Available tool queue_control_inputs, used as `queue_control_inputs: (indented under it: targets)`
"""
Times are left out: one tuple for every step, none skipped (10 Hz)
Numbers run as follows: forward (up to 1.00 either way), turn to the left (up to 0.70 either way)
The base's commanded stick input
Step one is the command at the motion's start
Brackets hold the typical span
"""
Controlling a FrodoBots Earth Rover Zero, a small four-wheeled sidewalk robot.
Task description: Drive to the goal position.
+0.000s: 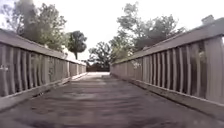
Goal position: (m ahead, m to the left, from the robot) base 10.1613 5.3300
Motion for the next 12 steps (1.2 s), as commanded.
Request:
queue_control_inputs:
  targets:
    - [1.00, 0.00]
    - [1.00, 0.00]
    - [1.00, 0.00]
    - [1.00, 0.00]
    - [1.00, 0.00]
    - [0.97, 0.20]
    - [0.97, 0.38]
    - [0.98, 0.37]
    - [0.98, 0.25]
    - [1.00, 0.02]
    - [1.00, 0.00]
    - [1.00, 0.01]
